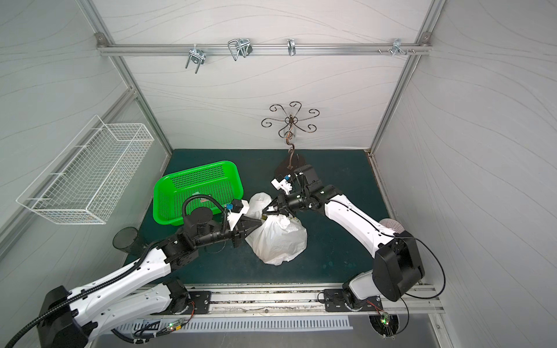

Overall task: Place the pineapple into a plastic bag & tie a knot
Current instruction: Cross the plastic bag at the center of the board.

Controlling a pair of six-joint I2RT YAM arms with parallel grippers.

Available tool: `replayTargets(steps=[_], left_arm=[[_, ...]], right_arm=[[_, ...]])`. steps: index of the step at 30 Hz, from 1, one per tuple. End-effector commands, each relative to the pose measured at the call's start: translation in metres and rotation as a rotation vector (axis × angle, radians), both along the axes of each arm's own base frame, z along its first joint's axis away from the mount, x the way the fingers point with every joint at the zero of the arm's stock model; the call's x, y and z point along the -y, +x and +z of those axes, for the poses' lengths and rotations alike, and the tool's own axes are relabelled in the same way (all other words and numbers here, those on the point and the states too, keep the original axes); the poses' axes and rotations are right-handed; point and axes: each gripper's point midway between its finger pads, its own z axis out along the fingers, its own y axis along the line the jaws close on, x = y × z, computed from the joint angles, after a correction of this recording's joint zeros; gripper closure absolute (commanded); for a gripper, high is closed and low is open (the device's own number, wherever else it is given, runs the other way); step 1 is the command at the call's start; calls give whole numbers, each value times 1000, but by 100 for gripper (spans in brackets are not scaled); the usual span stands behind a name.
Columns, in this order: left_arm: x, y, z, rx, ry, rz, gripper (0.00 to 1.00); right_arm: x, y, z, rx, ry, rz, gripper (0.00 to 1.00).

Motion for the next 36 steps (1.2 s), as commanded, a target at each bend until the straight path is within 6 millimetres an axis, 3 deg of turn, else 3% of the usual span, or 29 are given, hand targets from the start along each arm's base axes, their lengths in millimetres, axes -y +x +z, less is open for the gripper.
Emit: replayTargets(steps=[1,7,12,18,28,32,36], left_arm=[[-15,12,4,29,-7,99,89],[-13,25,5,29,-8,142,87],[-11,48,7,45,-6,217,84],[-3,55,19,49,-59,204,82],[6,63,27,37,-94,186,82],[14,63,28,25,-107,156,82],[17,66,27,11,-111,154,83]], right_arm=[[4,-10,16,6,63,64,100],[5,-13,17,5,61,87,100],[6,-18,15,12,43,112,99],[4,-25,13,23,20,151,92],[0,-36,15,31,23,205,71],[-2,-37,4,33,-22,204,62],[-4,-39,-10,30,-67,212,64]])
